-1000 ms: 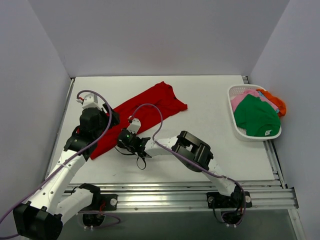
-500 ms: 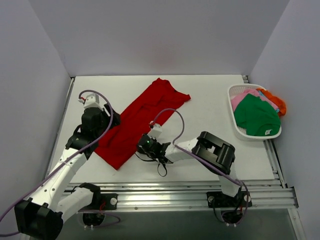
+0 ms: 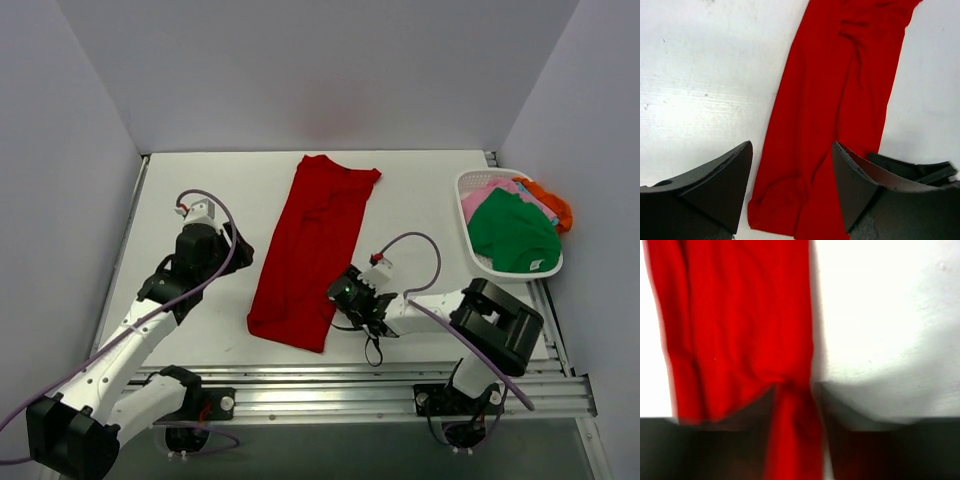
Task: Fold and stack the t-shirts
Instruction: Fold the tshirt
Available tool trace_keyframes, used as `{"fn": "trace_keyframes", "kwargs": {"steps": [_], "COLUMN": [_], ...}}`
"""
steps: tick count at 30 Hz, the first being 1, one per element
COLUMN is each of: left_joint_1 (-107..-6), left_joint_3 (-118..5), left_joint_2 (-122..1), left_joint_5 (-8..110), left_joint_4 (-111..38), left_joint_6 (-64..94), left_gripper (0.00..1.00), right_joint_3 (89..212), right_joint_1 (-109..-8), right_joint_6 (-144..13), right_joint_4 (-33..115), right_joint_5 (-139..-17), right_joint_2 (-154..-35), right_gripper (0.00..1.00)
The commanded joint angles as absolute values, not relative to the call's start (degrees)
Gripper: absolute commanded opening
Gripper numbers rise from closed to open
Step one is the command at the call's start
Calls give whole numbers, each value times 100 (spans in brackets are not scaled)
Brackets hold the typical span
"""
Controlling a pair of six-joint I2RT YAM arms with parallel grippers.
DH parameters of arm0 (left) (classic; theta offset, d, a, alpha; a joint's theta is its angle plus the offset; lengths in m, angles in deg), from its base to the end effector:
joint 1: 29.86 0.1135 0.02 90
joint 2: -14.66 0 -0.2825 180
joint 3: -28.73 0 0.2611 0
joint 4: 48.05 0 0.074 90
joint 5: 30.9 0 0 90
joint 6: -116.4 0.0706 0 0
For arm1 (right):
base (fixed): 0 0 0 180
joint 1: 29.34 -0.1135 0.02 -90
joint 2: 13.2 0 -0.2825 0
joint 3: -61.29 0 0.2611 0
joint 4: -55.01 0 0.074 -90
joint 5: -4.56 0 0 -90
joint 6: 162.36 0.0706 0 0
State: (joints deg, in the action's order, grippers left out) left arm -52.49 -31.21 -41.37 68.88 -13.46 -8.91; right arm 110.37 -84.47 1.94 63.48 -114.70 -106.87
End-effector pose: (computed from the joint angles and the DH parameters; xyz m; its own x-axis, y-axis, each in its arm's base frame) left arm 0.2318 -0.0836 0.2923 -0.5256 -0.3980 -0.7519 -0.0728 0.9016 -0.4264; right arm 0.2190 0.2539 0.1322 -0.5630 0.6611 -0.4960 0.1918 0.6882 0.6997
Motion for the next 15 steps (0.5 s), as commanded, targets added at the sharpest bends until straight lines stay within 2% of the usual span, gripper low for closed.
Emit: {"fn": "trace_keyframes", "kwargs": {"steps": [1, 2, 3, 4, 9, 12, 15], "left_joint_1": [-5473, -5525, -5674, -5771, -6272, -6448, -6484], "left_joint_3": [-2869, -2807, -2745, -2623, -2314, -2261, -2182], "left_joint_2": [-3958, -3896, -3817, -3685, -3640, -3807, -3790], "left_joint_5": [6824, 6832, 6859, 6911, 7148, 7403, 7518], "left_joint_4": [-1059, -1024, -989, -928, -874, -839, -944], "left_joint_6": [-963, -989, -1033, -1112, -1280, -1350, -1324], "left_gripper": [73, 73, 73, 73, 73, 72, 72], "right_joint_3": [10482, 10412, 10411, 10428, 10735, 11156, 11814], "right_joint_1": [-8418, -8427, -8427, -8479, -9094, -9314, -9481], "right_joint_6": [735, 727, 727, 744, 877, 300, -316], "right_joint_4": [4805, 4779, 4561, 4420, 3461, 3705, 3961], "right_joint_5": [-11989, -12050, -12129, -12200, -12998, -12992, -12860], "right_joint_2": [-10314, -10190, -10076, -9848, -9082, -8949, -9300], "right_gripper": [50, 79, 87, 91, 94, 91, 89]}}
